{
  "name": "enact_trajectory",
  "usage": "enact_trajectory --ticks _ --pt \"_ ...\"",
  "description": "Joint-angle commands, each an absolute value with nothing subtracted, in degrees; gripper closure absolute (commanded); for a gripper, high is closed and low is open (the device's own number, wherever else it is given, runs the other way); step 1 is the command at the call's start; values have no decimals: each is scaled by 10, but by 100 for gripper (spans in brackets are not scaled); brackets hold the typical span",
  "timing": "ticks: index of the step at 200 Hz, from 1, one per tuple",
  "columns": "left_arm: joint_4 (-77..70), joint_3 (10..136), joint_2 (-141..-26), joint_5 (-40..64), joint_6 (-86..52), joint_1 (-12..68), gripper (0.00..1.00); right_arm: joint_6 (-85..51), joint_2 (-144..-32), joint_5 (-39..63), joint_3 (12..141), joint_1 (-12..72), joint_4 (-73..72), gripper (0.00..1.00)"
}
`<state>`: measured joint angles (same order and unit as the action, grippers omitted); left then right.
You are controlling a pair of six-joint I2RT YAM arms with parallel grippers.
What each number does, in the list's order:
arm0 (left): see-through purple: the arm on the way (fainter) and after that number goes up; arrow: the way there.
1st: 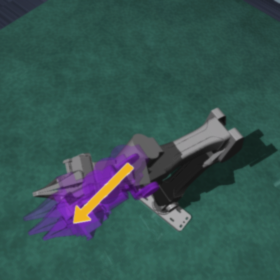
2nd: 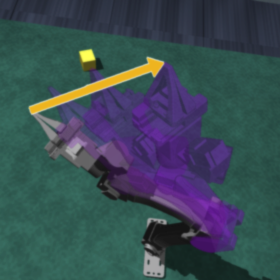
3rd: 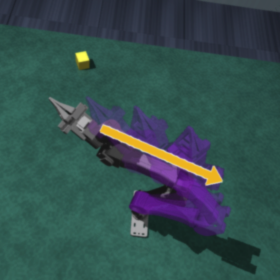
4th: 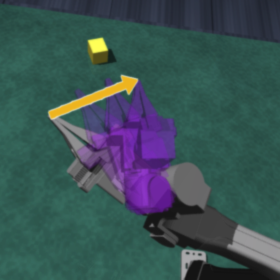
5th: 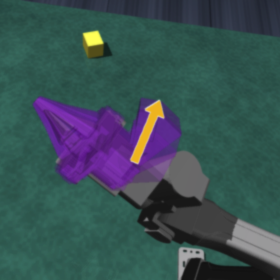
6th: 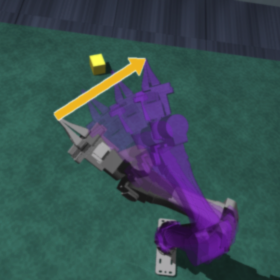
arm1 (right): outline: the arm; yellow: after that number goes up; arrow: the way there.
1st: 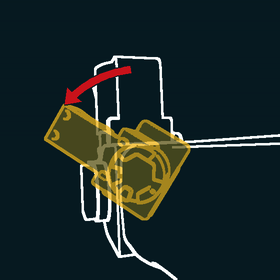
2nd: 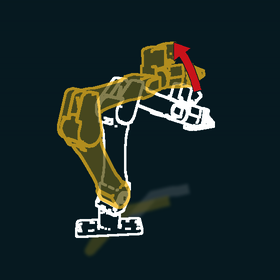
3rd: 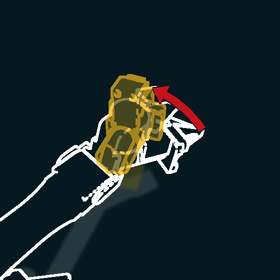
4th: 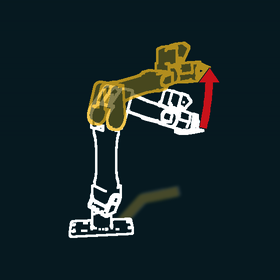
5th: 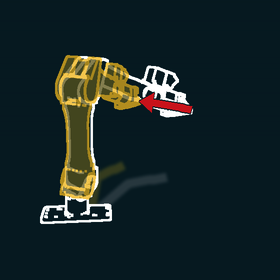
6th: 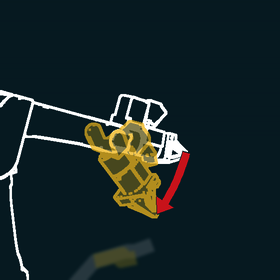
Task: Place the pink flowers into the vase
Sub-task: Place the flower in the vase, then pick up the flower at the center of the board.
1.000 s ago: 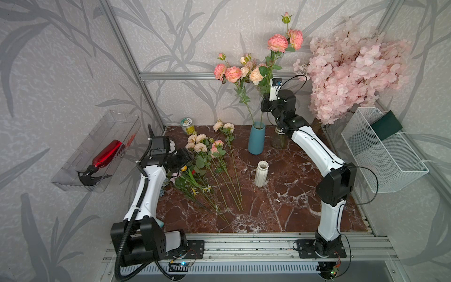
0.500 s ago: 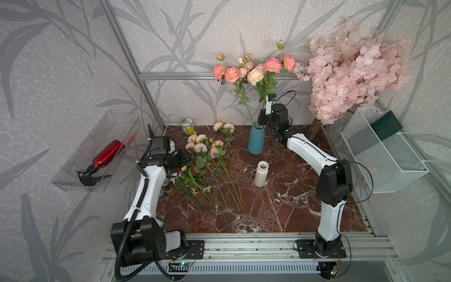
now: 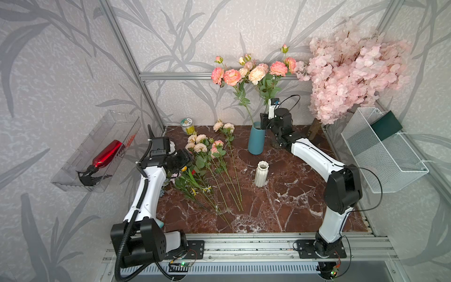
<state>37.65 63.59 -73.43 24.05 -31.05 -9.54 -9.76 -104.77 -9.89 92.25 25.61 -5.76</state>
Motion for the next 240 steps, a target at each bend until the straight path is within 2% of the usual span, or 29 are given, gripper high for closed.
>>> enact_trajectory --ticks 1,18,31,47,74,105,141,201,240 --pt "374 634 -720 238 -302 -94 33 -69 -988 -118 921 266 -51 48" --pt "388 647 -720 216 -290 -67 33 -73 -982 -136 966 267 52 44" --pt "408 664 -722 162 -277 -9 33 -81 -959 -144 971 269 97 42" --pt "419 680 -738 127 -284 54 33 -92 -923 -141 940 271 110 42" --pt "433 701 -779 104 -311 106 42 -114 -873 -150 908 273 176 41" --pt "428 724 -819 55 -343 155 42 -136 -808 -161 859 275 236 41" --pt "442 805 -927 21 -363 216 44 -140 -730 -167 777 288 243 41" --pt "444 957 -1103 12 -409 243 45 -153 -678 -126 766 295 321 47" --pt "524 1134 -1246 -59 -394 245 56 -161 -640 -91 724 301 313 49"
